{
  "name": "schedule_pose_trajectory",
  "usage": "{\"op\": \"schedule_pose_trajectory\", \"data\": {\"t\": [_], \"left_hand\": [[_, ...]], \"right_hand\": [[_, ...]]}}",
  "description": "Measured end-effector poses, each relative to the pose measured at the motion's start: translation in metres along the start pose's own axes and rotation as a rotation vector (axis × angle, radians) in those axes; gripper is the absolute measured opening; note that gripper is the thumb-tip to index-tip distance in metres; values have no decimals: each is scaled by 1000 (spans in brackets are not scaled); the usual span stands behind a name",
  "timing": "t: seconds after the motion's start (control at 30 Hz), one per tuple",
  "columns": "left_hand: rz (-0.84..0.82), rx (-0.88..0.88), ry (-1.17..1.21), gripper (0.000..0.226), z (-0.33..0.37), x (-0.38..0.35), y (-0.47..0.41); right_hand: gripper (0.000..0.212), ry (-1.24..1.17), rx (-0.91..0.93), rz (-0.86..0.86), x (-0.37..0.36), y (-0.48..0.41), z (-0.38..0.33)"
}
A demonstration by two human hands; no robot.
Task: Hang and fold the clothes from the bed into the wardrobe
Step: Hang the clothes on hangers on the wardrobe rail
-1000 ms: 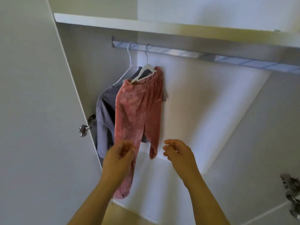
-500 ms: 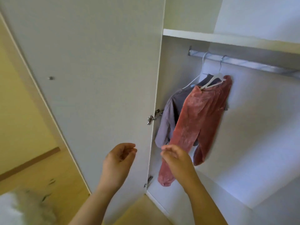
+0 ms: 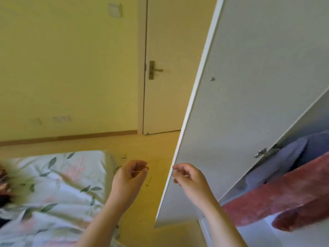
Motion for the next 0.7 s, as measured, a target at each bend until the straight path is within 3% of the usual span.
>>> {"op": "schedule_pose_trajectory", "data": {"t": [0.27, 0.7], "left_hand": [[192, 120, 2, 16, -12, 29, -14], [452, 141, 90, 18, -18, 92, -56]], "right_hand": [[11, 82, 95, -212, -23, -63, -14], [13, 82, 304, -413, -82, -166, -71]]}}
Point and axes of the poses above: each hand's wrist, its own y-axis away from the middle knuckle, its own x-axis out of the back of the hand, z = x × y, the point moved 1 cm from there along -y, towards the middle knuckle, and after that the axes turned 12 degrees about -z, right-handed, at the moved point
